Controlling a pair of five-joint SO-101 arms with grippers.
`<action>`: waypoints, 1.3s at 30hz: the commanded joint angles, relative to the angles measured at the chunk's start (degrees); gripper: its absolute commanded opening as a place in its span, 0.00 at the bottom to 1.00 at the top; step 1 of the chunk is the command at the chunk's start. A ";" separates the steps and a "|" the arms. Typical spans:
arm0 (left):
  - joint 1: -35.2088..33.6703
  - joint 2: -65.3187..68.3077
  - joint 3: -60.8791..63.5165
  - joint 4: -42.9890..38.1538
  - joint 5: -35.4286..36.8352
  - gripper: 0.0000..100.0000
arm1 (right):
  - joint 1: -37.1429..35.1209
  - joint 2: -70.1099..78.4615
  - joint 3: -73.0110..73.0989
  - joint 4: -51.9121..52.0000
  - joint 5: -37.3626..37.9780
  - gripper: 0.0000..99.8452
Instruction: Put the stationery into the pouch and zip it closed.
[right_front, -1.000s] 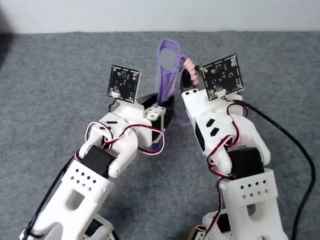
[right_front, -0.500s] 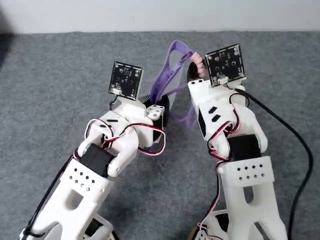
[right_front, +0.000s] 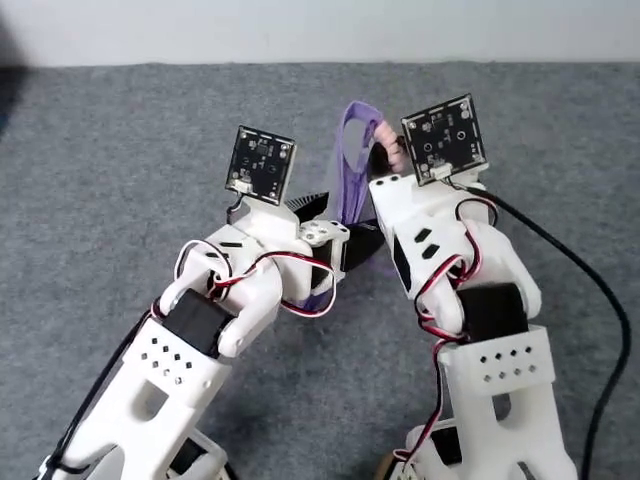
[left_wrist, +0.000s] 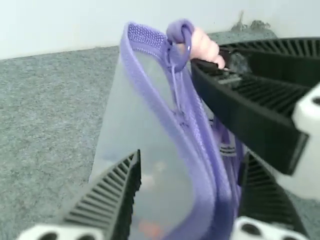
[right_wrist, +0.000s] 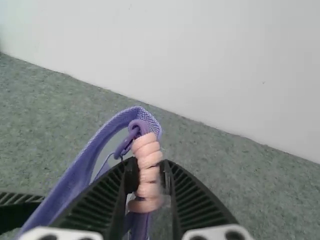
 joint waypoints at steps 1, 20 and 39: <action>0.18 -0.18 -3.56 0.00 0.79 0.30 | 0.04 -2.24 -3.52 1.19 0.26 0.01; -4.75 -0.53 -4.00 0.09 0.53 0.21 | 2.42 -2.59 -3.78 1.27 0.70 0.01; -2.46 -0.53 -3.56 0.18 0.53 0.01 | 4.44 3.03 -3.52 -11.12 4.57 0.01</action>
